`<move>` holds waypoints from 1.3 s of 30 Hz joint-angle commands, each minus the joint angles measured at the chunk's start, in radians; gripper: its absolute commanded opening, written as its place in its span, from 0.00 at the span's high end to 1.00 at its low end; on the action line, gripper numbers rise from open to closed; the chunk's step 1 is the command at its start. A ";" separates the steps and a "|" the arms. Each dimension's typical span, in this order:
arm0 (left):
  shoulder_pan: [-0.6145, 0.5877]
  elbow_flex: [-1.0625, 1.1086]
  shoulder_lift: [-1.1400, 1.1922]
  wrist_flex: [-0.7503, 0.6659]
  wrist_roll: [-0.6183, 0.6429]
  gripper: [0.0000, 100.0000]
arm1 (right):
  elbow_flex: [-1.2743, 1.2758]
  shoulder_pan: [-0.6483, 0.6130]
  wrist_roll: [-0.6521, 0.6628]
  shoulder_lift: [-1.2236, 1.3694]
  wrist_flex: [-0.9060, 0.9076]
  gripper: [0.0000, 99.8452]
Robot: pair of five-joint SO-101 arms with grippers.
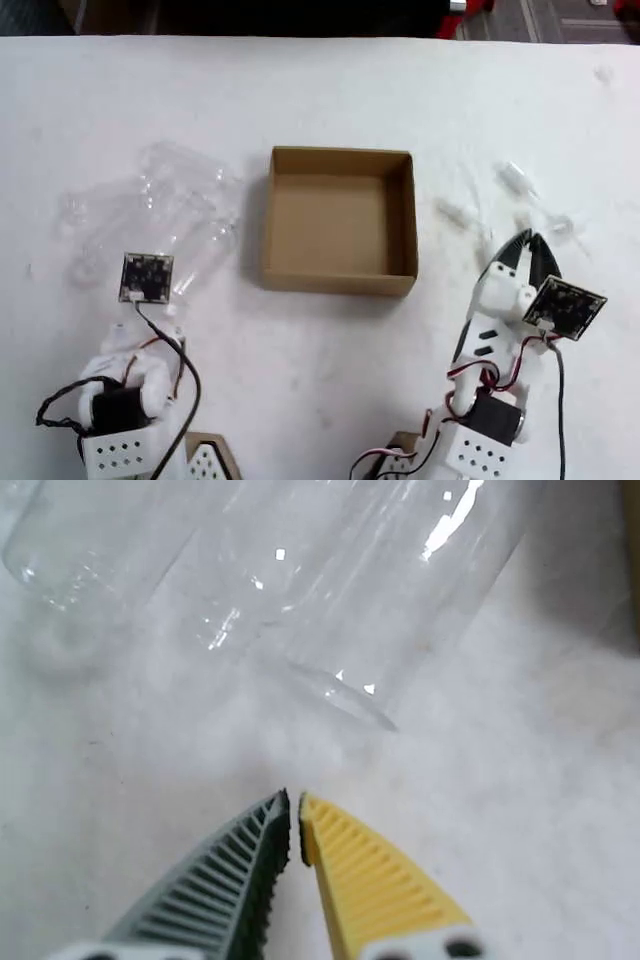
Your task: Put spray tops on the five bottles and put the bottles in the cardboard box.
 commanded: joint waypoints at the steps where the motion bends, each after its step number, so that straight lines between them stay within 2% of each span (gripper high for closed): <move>1: -0.013 0.000 -0.012 0.008 -0.037 0.98 | -0.034 -0.071 0.006 -0.007 -0.070 0.98; 5: -0.013 0.000 -0.012 0.014 -0.222 0.98 | -0.098 -0.232 0.164 -0.007 -0.044 0.98; 10: -0.013 0.000 -0.012 0.046 -0.496 0.98 | -0.250 -0.613 0.358 0.002 0.216 0.98; 12: -0.013 0.000 -0.012 0.051 -0.535 0.98 | -0.298 -0.739 0.368 0.004 0.288 0.98; 14: -0.013 0.000 -0.012 0.051 -0.535 0.98 | -0.311 -0.799 0.367 0.008 0.297 0.98; 18: -0.013 0.000 -0.012 0.051 -0.535 0.98 | -0.310 -0.803 0.365 0.119 0.269 0.98; 22: -0.013 0.000 -0.012 0.048 -0.535 0.98 | -0.336 -0.803 0.364 0.357 0.237 0.98; 25: -0.013 0.000 -0.012 0.048 -0.535 0.98 | -0.399 -0.799 0.308 0.559 0.242 0.98; 29: -0.013 0.000 -0.012 0.044 -0.535 0.98 | -0.460 -0.677 0.232 0.742 0.234 0.98; 33: -0.013 0.000 -0.012 0.044 -0.535 0.98 | -0.471 -0.522 0.164 0.766 0.222 0.98; 39: -0.013 -0.011 -0.012 0.015 -0.578 0.98 | -0.419 -0.472 0.147 0.759 0.140 0.98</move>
